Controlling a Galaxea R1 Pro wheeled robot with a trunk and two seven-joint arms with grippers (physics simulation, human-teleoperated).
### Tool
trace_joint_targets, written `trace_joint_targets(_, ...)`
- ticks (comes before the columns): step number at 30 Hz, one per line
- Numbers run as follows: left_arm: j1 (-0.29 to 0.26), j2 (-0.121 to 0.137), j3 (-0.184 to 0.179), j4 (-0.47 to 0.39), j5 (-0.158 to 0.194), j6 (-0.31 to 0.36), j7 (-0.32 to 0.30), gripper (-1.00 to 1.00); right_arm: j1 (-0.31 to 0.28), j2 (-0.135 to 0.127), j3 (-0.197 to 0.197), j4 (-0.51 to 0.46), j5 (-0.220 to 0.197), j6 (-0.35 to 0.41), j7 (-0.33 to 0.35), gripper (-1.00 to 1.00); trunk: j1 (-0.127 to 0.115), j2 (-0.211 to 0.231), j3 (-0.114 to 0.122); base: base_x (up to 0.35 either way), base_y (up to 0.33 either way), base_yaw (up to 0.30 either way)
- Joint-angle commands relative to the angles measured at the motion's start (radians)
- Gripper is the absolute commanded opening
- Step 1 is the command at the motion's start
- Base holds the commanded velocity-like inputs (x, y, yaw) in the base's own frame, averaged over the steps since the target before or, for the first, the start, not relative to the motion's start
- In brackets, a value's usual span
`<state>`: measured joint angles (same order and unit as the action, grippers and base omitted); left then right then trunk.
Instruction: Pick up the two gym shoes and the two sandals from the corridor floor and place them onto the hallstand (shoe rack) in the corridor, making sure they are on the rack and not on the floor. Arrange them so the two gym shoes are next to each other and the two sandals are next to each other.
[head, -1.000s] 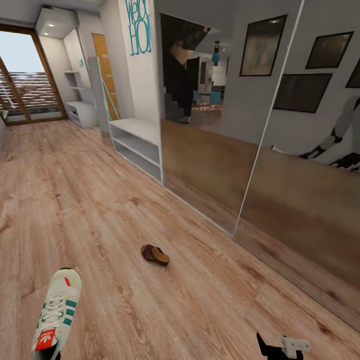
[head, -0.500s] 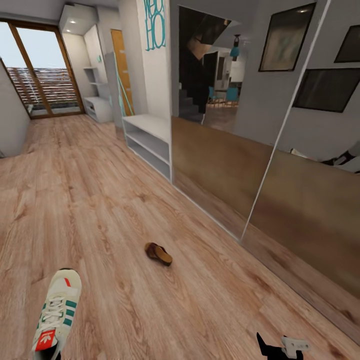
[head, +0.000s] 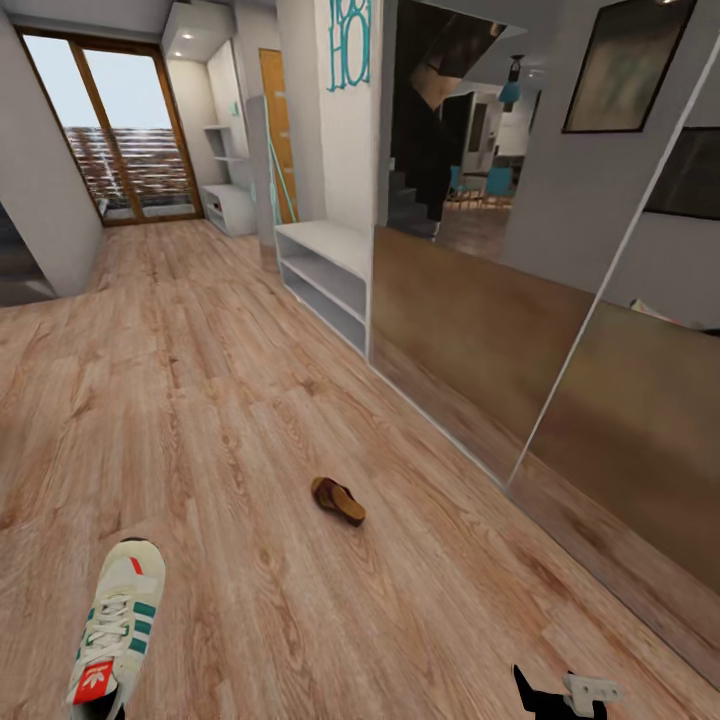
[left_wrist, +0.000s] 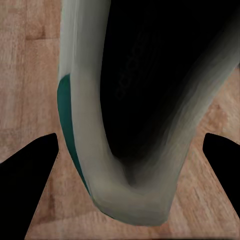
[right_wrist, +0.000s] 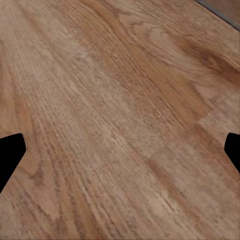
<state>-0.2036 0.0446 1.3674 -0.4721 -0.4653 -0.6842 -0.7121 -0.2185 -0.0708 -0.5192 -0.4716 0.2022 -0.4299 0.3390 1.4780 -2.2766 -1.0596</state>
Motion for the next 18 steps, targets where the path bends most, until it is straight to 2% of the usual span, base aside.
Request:
trace_joint_targets(1,-0.002,0.000,0.009,0.000,-0.004,-0.001,-0.009,-1.00,-0.001,0.001,-0.008,0.000,0.009,-0.004,0.006,1.00,0.000,0.000,-0.002,0.000,0.000,0.190)
trace_joint_targets(14,-0.001,0.000,0.009,0.000,-0.003,-0.002,-0.009,-1.00,-0.001,0.001,-0.008,0.001,0.009,-0.004,0.007,1.00,0.000,0.000,-0.018,0.000,0.000,0.190)
trace_joint_targets(18,-0.002,0.000,0.009,0.000,-0.004,-0.002,-0.009,-1.00,-0.001,0.001,-0.008,0.001,0.009,-0.004,0.008,1.00,0.000,0.000,-0.023,0.000,-0.094,0.190)
